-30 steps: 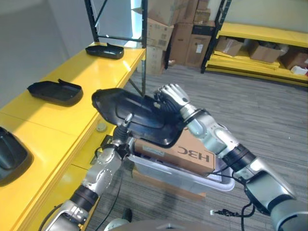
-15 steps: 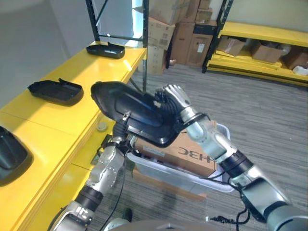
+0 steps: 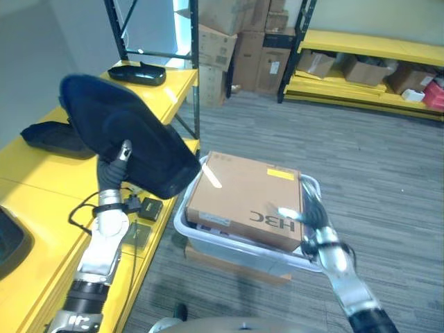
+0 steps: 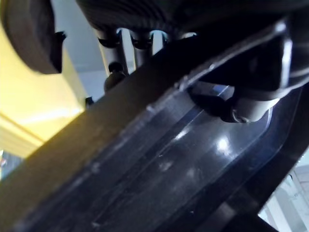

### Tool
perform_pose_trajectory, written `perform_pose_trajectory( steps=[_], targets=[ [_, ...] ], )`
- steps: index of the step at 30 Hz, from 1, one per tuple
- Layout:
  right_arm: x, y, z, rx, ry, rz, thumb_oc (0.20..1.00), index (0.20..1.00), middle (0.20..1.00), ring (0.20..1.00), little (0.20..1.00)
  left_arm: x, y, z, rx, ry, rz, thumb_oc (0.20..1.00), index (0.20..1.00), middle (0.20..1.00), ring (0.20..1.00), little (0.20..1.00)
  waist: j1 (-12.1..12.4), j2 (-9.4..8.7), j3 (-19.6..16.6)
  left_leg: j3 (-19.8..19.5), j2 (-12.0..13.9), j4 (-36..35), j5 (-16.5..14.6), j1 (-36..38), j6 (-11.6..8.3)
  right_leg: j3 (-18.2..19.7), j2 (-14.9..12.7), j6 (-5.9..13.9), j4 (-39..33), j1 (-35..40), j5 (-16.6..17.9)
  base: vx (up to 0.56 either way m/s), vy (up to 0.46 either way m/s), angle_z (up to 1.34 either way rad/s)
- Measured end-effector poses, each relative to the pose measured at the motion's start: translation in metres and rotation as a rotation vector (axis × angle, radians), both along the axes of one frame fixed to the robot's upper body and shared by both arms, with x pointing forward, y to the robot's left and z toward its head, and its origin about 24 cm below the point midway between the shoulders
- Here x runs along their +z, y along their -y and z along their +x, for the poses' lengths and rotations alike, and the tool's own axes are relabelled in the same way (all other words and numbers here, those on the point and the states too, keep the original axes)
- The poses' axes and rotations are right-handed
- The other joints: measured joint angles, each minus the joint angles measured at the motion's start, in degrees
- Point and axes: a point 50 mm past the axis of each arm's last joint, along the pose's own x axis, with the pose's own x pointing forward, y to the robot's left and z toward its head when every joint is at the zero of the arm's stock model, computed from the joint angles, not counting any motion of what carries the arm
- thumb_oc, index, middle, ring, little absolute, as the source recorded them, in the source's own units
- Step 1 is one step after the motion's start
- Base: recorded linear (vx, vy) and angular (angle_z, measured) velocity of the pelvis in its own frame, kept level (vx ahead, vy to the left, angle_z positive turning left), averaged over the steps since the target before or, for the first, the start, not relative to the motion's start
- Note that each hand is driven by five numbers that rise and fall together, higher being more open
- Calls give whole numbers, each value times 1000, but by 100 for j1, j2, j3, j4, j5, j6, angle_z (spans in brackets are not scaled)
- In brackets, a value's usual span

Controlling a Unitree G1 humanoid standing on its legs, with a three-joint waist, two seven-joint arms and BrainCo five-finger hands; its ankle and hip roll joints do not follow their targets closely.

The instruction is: Move parts from the plastic box to the shelf.

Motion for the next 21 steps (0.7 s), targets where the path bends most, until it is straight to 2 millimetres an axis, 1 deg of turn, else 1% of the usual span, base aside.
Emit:
perform_pose_trajectory(
  steps=[1, 2, 3, 4, 5, 6, 7, 9, 10, 11, 12, 13, 15, 16, 17, 18, 19, 20, 21],
  targets=[
    [-26, 7, -14, -28, -127, -3, 1000, 1000, 1000, 1000, 1000, 3, -1, -3, 0, 9, 71, 200, 200, 200, 200, 200, 16, -17, 4, 8, 10, 1, -18, 10, -5, 3, 7, -5, -1, 7, -8, 31, -33, -8],
    [-39, 9, -21, -35, -199, 1, 1000, 1000, 1000, 1000, 1000, 4, 1, -4, -6, 14, 96, 200, 200, 200, 200, 200, 10, -18, 8, 13, 10, 1, -18, 12, -9, 8, 8, -12, -1, 6, -3, -1, -68, -5],
    [-46, 10, -26, -39, -238, 4, 1000, 1000, 1000, 1000, 1000, 4, 3, -4, -13, 15, 113, 200, 200, 200, 200, 200, -2, -18, 8, 13, 11, 7, 1, 12, -36, 8, 8, -16, 0, 6, 1, -3, -77, -2],
    [-66, 10, -40, -47, -337, 25, 1000, 1000, 1000, 1000, 1000, 4, 4, -4, -28, 14, 135, 200, 200, 200, 200, 200, -11, -21, 11, 17, 20, 18, 5, 12, -45, 7, 15, -17, -1, 7, 1, -8, -107, -1],
    [-74, 6, -39, -39, -381, 45, 1000, 1000, 1000, 1000, 1000, 5, 5, -5, -36, 18, 137, 200, 200, 200, 200, 200, -7, -41, 17, 20, 28, 19, -1, 23, -55, 8, 29, -21, 0, 13, -1, -5, -57, -1],
    [-81, 4, -45, -35, -430, 54, 1000, 1000, 1000, 1000, 1000, 5, 6, -6, -43, 23, 135, 200, 200, 200, 200, 200, 15, -47, 21, 16, 35, 19, 0, 21, -59, 6, 37, -21, -2, 14, -3, -8, -114, 2],
    [-99, -3, -60, -16, -538, 73, 1000, 1000, 1000, 1000, 1000, 6, 7, -9, -57, 30, 137, 200, 200, 200, 200, 200, 50, -52, 28, 5, 48, 20, 10, 22, -72, 1, 51, -25, -2, 21, -4, -5, -86, 7],
    [-116, -12, -73, -20, -627, 99, 1000, 1000, 1000, 1000, 1000, 7, 7, -13, -65, 38, 136, 200, 200, 200, 200, 200, 83, -50, 43, -47, 59, 21, 14, 40, -80, -22, 71, -29, -3, 62, -12, -56, -187, 12],
    [-128, -20, -87, -21, -698, 138, 1000, 1000, 1000, 1000, 1000, 7, 7, -17, -76, 46, 127, 200, 200, 200, 200, 200, 167, -33, 86, -109, 69, 69, 10, 32, -108, -56, 126, -30, -4, 104, -61, -112, -261, 15],
    [-132, -25, -85, -26, -719, 164, 1000, 1000, 1000, 1000, 1000, 9, 6, -20, -83, 53, 115, 200, 200, 200, 200, 200, 212, -47, 109, -150, 79, 134, -4, -21, -134, -85, 149, -34, -4, 94, -79, -113, -243, 22],
    [-139, -28, -91, -33, -765, 172, 1000, 1000, 1000, 1000, 1000, 9, 7, -21, -94, 61, 104, 200, 200, 200, 200, 200, 300, -41, 151, -218, 96, 201, -10, -96, -158, -161, 179, -47, -3, 92, -83, -91, -218, 55],
    [-145, -30, -100, -30, -821, 172, 1000, 1000, 1000, 1000, 1000, 8, 6, -21, -111, 59, 60, 200, 200, 200, 200, 200, 443, 19, 248, -437, 133, 293, 30, -244, -229, -368, 259, -95, -4, 96, -97, -95, -186, 65],
    [-147, -30, -98, -23, -843, 162, 1000, 1000, 1000, 1000, 1000, 5, 3, -23, -113, 45, 15, 200, 200, 200, 200, 200, 626, 123, 389, -617, 175, 404, 58, -370, -309, -524, 375, -152, 26, 117, -92, -98, -125, 57],
    [-148, -28, -97, -29, -862, 148, 1000, 1000, 1000, 1000, 1000, 3, 2, -24, -118, 39, 4, 200, 200, 200, 200, 200, 704, 196, 453, -767, 191, 388, 120, -419, -377, -604, 441, -175, -2, 120, -96, -167, -118, 60],
    [-148, -25, -97, -34, -864, 140, 1000, 1000, 1000, 1000, 1000, 3, 2, -25, -124, 36, 0, 200, 200, 200, 200, 200, 702, 269, 532, -906, 262, 324, 174, -462, -436, -710, 452, -277, -4, 97, -146, -211, -86, 67],
    [-146, -23, -90, -28, -848, 129, 1000, 1000, 1000, 1000, 1000, -1, 0, -28, -120, 21, -1, 200, 200, 200, 200, 200, 850, 433, 604, -989, 273, 306, 187, -566, -473, -850, 577, -285, 45, 130, -123, -247, -105, 68],
    [-145, -18, -86, -34, -855, 110, 1000, 1000, 1000, 1000, 1000, -3, 2, -30, -129, 15, -17, 200, 200, 200, 200, 200, 920, 571, 634, -1155, 301, 358, 208, -733, -548, -958, 656, -302, 131, 21, -115, -127, -40, 84],
    [-147, -13, -87, -49, -879, 91, 1000, 1000, 1000, 1000, 1000, -2, 4, -31, -143, 21, -26, 200, 200, 200, 200, 200, 922, 626, 649, -1386, 322, 283, 205, -901, -703, -1235, 708, -405, 142, -43, -165, -132, -74, 112],
    [-146, -10, -85, -62, -889, 82, 1000, 1000, 1000, 1000, 1000, 1, 7, -29, -162, 30, -21, 200, 200, 200, 200, 200, 921, 661, 676, -1434, 366, 257, 52, -1038, -754, -1426, 642, -492, 128, -147, -203, -112, -67, 122]
  ],
)
